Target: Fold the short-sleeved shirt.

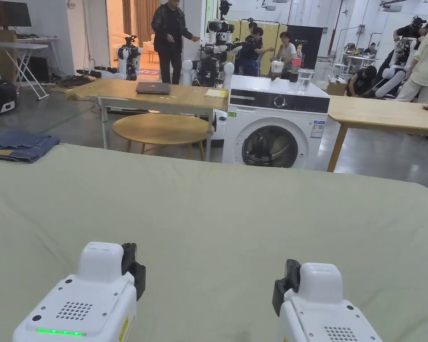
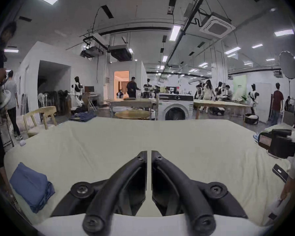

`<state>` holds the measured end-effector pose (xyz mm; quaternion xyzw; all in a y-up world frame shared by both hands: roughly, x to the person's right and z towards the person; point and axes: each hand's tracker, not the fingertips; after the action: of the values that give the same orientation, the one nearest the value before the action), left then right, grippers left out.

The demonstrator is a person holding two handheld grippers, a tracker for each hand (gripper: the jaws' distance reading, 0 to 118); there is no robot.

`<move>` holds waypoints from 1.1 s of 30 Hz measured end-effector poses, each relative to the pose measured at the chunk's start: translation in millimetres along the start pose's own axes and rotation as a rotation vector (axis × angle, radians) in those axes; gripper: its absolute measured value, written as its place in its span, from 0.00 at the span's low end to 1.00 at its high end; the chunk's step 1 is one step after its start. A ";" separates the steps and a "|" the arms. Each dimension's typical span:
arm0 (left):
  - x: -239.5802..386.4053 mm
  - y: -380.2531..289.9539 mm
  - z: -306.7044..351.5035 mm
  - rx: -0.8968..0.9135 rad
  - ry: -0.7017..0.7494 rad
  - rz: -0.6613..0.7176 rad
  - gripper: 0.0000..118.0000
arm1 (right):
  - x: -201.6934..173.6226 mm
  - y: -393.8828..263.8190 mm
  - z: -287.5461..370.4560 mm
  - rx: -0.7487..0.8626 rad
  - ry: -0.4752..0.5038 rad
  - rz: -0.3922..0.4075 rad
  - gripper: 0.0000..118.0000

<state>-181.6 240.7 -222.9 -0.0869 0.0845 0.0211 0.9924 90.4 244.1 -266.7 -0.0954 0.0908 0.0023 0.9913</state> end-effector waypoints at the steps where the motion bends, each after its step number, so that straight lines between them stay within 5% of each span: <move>1: -0.1 1.3 1.8 0.011 -0.003 -0.002 0.00 | -0.9 0.2 0.9 0.013 -0.010 0.005 0.00; 14: 10.6 8.4 5.8 0.039 0.043 -0.049 0.04 | 13.7 1.7 3.1 0.031 -0.054 -0.015 0.00; 15: 10.2 9.1 6.0 0.033 0.042 -0.053 0.19 | 13.6 1.1 3.2 0.033 -0.065 -0.003 0.06; 17: 10.8 9.9 5.5 0.024 0.043 -0.050 0.43 | 13.9 -0.5 2.8 0.038 -0.070 0.005 0.38; 18: 11.8 9.7 6.3 0.025 0.054 -0.054 0.49 | 14.7 -1.0 2.5 0.037 -0.067 0.004 0.58; 19: 12.7 9.4 7.3 0.038 0.079 -0.067 0.51 | 14.9 -1.4 2.8 0.040 -0.065 0.002 0.64; 22: 12.1 7.9 10.2 0.065 0.095 -0.070 0.64 | 12.0 -1.4 3.4 0.050 -0.082 0.013 0.69; 24: 10.3 7.3 13.0 0.089 0.084 -0.058 0.69 | 10.7 -1.5 2.7 0.046 -0.088 0.025 0.81; 33: 6.4 6.0 10.5 0.064 -0.021 -0.008 0.69 | 11.8 -3.6 3.5 0.049 -0.086 -0.002 0.83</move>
<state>-174.0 248.6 -214.8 -0.0551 0.0746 0.0152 0.9956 102.8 241.1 -264.7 -0.0710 0.0482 0.0031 0.9963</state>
